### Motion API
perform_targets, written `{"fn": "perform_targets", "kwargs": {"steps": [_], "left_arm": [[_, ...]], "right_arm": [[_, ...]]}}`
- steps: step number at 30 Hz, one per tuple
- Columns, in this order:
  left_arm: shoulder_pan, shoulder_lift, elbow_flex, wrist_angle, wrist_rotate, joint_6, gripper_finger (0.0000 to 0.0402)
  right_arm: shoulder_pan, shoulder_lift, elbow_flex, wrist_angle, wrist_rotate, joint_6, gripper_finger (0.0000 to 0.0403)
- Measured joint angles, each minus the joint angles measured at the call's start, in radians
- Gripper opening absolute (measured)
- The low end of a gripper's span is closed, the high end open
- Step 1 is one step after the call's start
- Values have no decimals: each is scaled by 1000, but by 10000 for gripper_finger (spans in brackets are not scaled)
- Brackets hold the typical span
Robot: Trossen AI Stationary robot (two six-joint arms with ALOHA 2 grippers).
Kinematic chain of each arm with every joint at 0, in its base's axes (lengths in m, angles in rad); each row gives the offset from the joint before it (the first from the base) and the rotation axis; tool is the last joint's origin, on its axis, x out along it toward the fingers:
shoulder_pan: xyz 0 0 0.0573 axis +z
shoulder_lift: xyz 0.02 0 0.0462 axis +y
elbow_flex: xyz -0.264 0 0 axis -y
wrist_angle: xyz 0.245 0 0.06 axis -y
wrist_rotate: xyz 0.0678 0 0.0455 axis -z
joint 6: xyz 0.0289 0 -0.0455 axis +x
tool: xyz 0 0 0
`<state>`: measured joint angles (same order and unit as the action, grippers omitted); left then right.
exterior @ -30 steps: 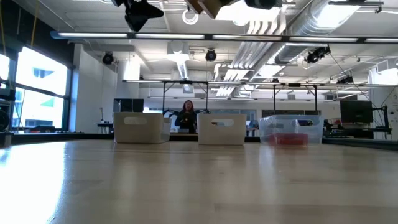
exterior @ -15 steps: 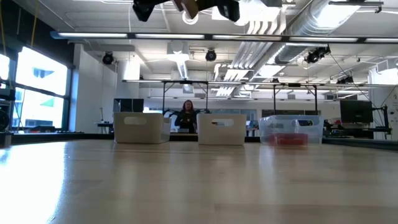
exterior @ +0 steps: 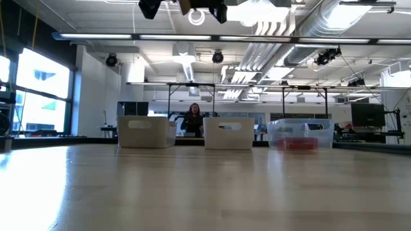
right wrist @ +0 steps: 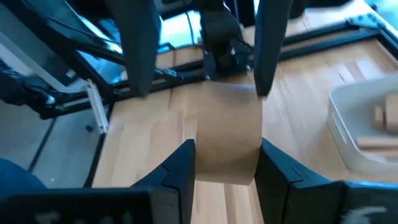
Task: Sort & place blocks by color
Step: Put the brown arch block into the gray bin
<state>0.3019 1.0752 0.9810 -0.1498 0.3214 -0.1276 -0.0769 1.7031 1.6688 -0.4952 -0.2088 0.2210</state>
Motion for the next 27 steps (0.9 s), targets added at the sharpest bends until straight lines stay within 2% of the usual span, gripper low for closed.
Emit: {"fn": "perform_targets", "kwargs": {"steps": [4, 12, 18, 27], "left_arm": [[1, 0, 0, 1, -10, 0, 245], [1, 0, 0, 25, -24, 0, 245], [7, 0, 0, 44, -85, -1, 246], [26, 0, 0, 37, -37, -57, 245]], "right_arm": [[-22, 0, 0, 31, -53, -22, 101], [-30, 0, 0, 63, -88, -39, 101], [-20, 1, 0, 72, -106, -44, 101], [-26, 1, 0, 84, -90, -59, 101]]}}
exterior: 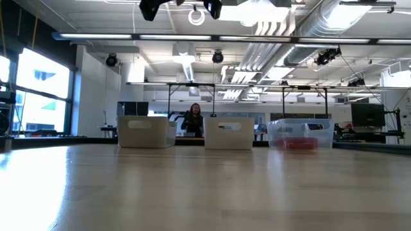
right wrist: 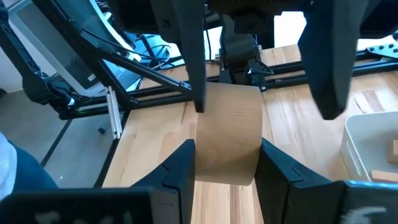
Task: Sort & place blocks by color
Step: Put the brown arch block into the gray bin
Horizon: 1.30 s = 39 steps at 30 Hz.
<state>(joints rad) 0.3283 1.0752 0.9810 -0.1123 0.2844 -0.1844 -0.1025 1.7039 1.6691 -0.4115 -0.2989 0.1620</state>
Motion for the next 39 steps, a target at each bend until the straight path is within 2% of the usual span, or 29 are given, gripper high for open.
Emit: {"fn": "perform_targets", "kwargs": {"steps": [9, 25, 29, 39], "left_arm": [[22, 0, 0, 3, 45, -25, 245], [32, 0, 0, -4, 34, -49, 241], [32, 0, 0, 4, 31, -48, 216], [31, 0, 0, 5, 31, -22, 125]], "right_arm": [[-5, 0, 0, 0, 0, -32, 101], [-17, -14, 0, 57, 6, -32, 101], [-17, -14, 0, 54, 6, -32, 101], [-19, -14, 0, 47, 10, -19, 101]]}}
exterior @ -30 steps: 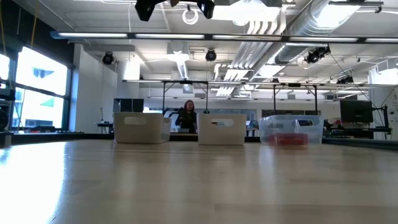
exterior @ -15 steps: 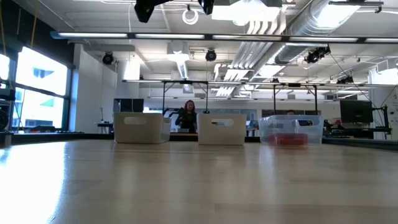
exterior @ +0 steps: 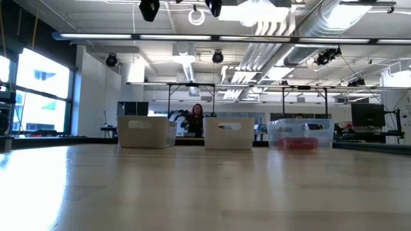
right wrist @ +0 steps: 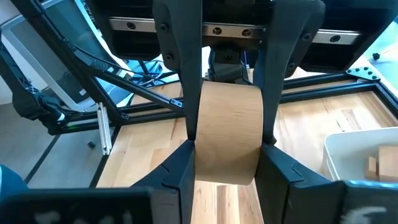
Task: Sort & place blocks by color
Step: Put the brown arch block into the gray bin
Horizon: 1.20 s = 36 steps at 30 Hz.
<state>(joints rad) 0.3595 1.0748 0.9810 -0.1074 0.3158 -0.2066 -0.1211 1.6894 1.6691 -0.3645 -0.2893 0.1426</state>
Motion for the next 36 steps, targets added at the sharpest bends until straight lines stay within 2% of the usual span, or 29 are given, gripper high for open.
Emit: {"fn": "perform_targets", "kwargs": {"steps": [3, 6, 10, 13, 20, 29, 36], "left_arm": [[0, -1, 0, 0, 3, 5, 107], [0, -1, 0, 0, 3, 6, 106], [-1, 0, 0, 0, 2, 14, 106], [0, 0, 0, -9, -8, 27, 107], [14, 0, 0, -96, -35, 53, 106], [89, 1, 0, -281, -196, 166, 108], [175, 70, 0, -381, -350, 228, 107]], "right_arm": [[0, 0, 0, 0, -3, 9, 101], [0, 0, 0, -4, -3, 10, 106], [1, 0, 0, -9, 1, 15, 147], [2, 0, 0, -12, 64, 33, 178], [1, -1, 0, -40, 134, 40, 224], [-17, -1, 0, -127, 283, 87, 231], [-38, -1, 0, -210, 389, 62, 231]]}}
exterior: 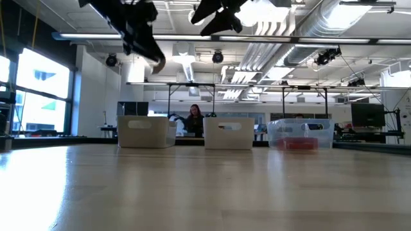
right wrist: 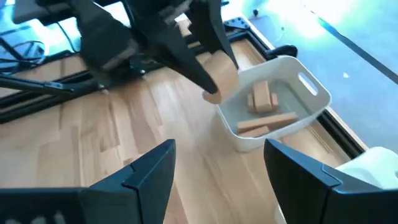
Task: Sort & place blocks by color
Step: Put the brown arch block into the gray bin
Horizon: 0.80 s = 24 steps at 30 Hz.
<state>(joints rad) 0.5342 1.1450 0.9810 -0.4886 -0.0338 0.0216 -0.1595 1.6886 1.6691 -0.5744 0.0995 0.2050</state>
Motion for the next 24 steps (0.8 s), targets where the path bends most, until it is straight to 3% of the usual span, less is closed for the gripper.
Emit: {"fn": "perform_targets", "kwargs": {"steps": [7, 16, 24], "left_arm": [[111, 135, 0, -10, -34, 6, 107], [232, 291, 0, -9, 20, -26, 109], [276, 365, 0, -8, 48, -29, 128]], "right_arm": [[-31, 0, 0, -26, 6, 0, 232], [-50, 0, 0, -44, 4, -1, 232], [-50, 0, 0, -67, 3, 3, 232]]}}
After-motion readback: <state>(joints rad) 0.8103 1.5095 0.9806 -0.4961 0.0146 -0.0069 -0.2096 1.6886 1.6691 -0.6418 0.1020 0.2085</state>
